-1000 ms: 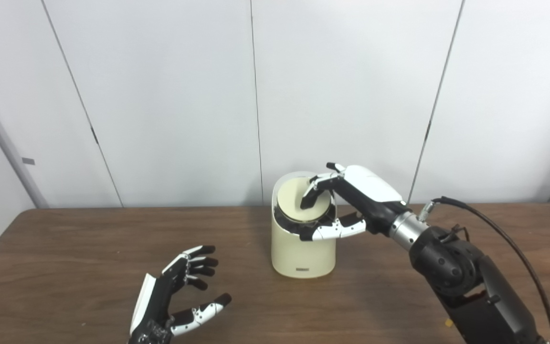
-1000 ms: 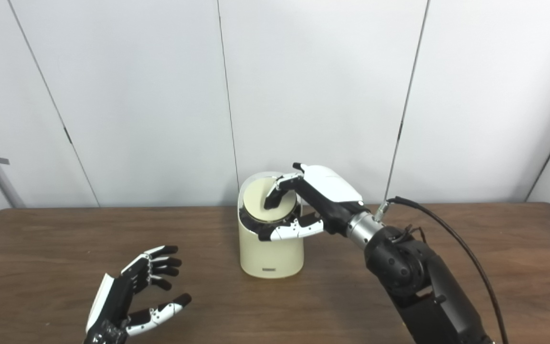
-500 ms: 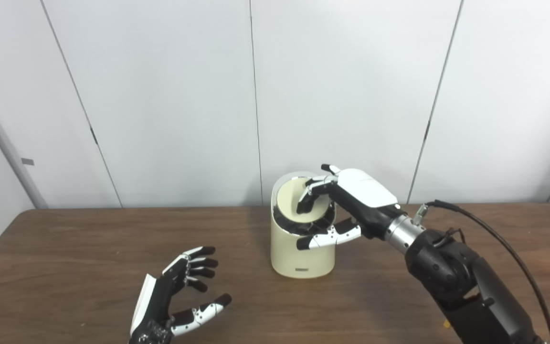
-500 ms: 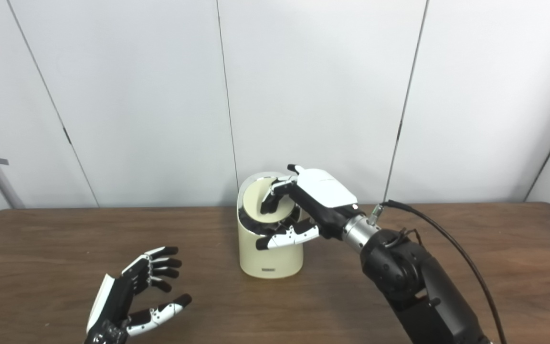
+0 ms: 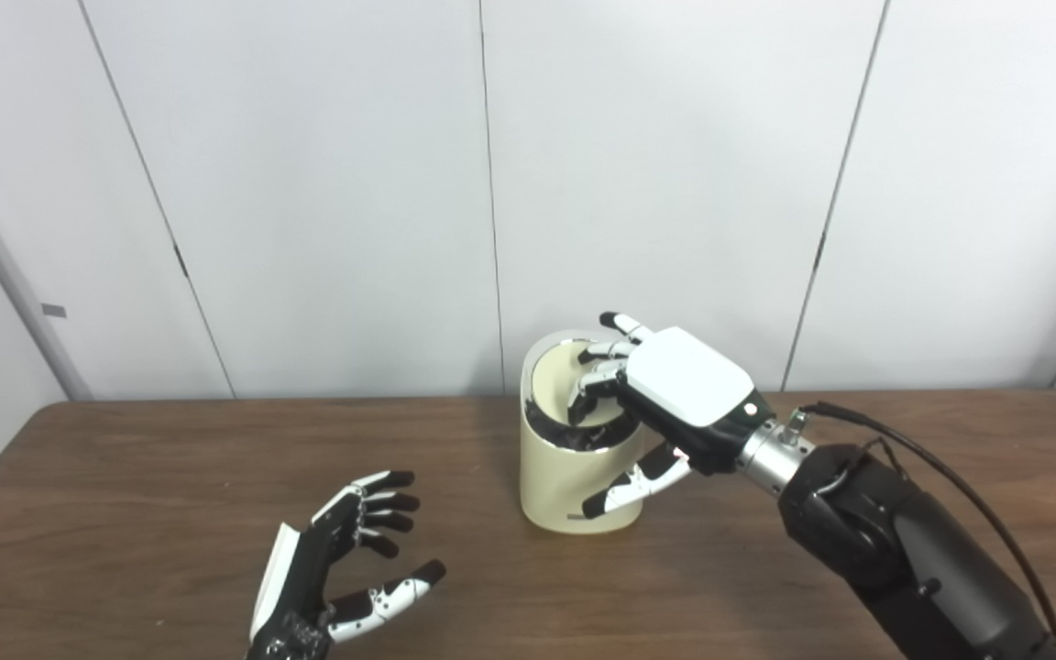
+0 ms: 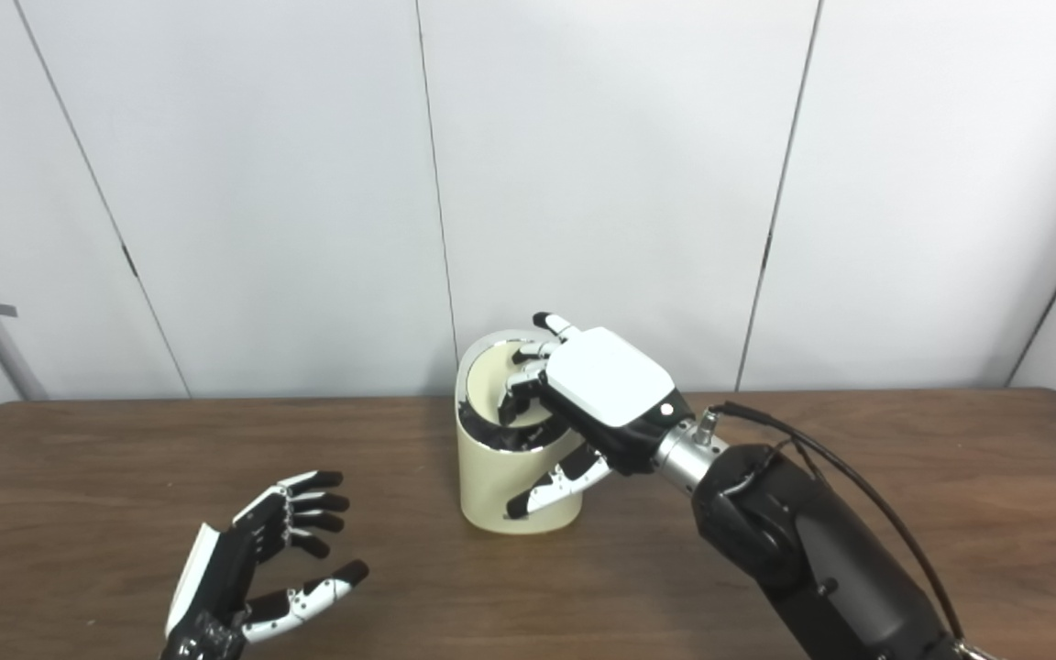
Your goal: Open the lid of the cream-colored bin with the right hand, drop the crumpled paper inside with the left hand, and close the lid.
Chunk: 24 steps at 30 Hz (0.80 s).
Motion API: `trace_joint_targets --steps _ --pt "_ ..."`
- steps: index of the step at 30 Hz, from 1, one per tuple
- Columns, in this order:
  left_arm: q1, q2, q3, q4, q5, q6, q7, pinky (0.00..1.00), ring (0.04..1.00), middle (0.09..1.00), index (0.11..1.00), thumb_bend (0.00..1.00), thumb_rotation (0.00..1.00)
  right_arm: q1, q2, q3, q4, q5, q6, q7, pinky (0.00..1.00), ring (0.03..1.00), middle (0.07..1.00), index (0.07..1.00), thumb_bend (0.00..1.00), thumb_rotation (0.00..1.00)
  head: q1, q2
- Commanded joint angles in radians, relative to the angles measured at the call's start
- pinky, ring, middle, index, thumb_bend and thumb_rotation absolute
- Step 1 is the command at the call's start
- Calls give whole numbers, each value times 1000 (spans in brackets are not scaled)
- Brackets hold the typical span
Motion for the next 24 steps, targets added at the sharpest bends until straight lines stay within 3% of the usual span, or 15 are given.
trace_joint_targets --steps 1,7,11,13,15,17,21,24 --pt "-13 2 4 -40 4 -16 3 522 640 686 763 696 43 1 -16 18 15 -23 -16 34 1000 834 607 597 706 568 0 0" --pt "-12 2 4 -48 11 -3 3 523 641 686 763 698 49 8 -10 9 15 -9 -12 33 1000 834 606 596 702 566 -1 -1" --pt "-10 3 2 -48 11 -5 1 520 644 688 763 694 47 27 16 -44 -3 101 28 55 1000 823 598 585 697 560 -1 -1" --pt "-9 2 1 -49 9 -2 -1 525 648 689 765 694 53 34 33 -85 -35 175 91 95 993 827 609 594 672 578 -1 -3" --pt "-10 1 0 -48 4 -3 -3 526 649 690 766 695 56 42 54 -132 -72 262 171 144 984 848 644 634 640 598 -1 -2" --pt "-11 2 -1 -46 5 -7 -2 530 651 691 765 696 51 47 65 -167 -101 310 222 166 907 860 713 694 624 612 -2 -3" --pt "-12 -1 -2 -51 11 -2 0 531 652 692 766 695 54 63 78 -224 -107 353 229 126 810 863 863 850 661 513 -2 -3" --pt "-12 -2 -3 -56 11 0 0 525 648 691 765 697 57 84 86 -259 -118 361 246 101 745 885 913 878 713 410 -1 -4"
